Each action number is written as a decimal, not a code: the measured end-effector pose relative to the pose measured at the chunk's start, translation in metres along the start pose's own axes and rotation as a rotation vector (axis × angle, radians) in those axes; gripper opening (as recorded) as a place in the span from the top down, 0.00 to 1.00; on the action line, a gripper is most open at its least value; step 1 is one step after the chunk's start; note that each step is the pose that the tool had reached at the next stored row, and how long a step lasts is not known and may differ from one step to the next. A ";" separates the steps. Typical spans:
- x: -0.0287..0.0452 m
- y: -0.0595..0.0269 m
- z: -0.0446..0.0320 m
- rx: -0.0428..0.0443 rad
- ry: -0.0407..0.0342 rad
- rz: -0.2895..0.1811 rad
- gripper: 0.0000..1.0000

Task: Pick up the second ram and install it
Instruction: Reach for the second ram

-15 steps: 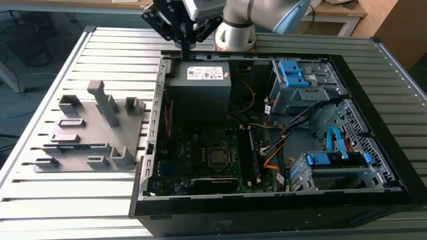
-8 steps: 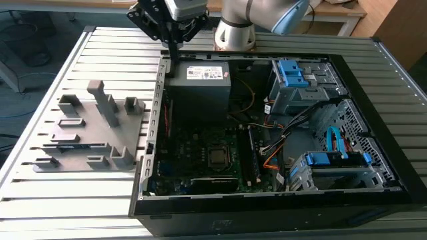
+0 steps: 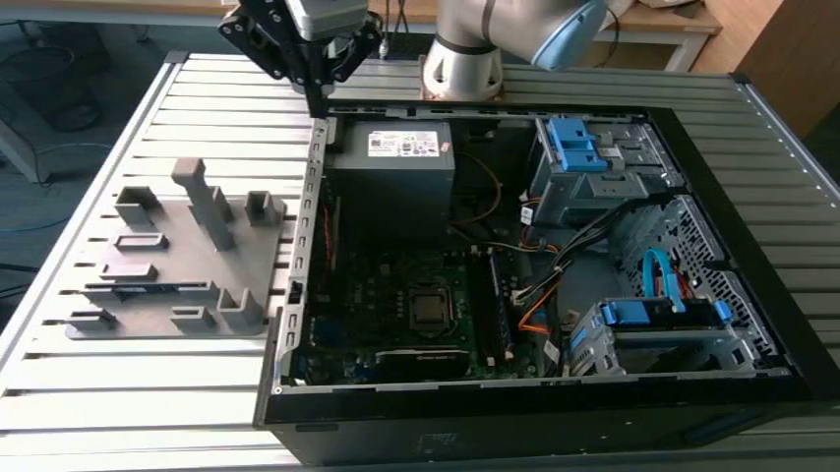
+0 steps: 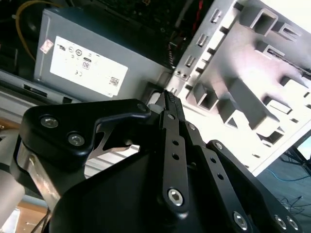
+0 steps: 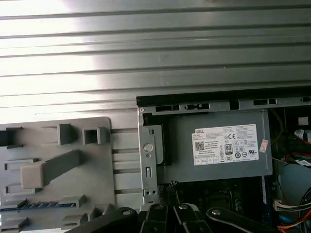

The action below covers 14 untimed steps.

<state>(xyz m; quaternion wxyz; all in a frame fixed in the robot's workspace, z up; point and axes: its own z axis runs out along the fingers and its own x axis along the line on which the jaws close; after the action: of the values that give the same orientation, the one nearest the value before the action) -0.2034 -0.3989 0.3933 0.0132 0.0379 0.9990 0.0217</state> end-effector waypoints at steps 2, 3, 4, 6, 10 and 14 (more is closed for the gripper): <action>0.0051 -0.0004 -0.0001 0.0000 0.0000 0.000 0.90; 0.0073 -0.0005 -0.0002 0.0000 0.0000 0.000 0.90; 0.0094 -0.0007 -0.0002 0.0000 0.0000 0.000 0.90; 0.0139 -0.0011 -0.0003 -0.0001 -0.0001 0.000 0.90; 0.0245 -0.0018 -0.0004 -0.0001 -0.0001 0.000 0.90; 0.0336 -0.0026 -0.0005 0.0000 0.0000 0.000 0.90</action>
<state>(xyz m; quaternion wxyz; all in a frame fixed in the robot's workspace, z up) -0.2371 -0.3990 0.3929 0.0131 0.0378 0.9990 0.0217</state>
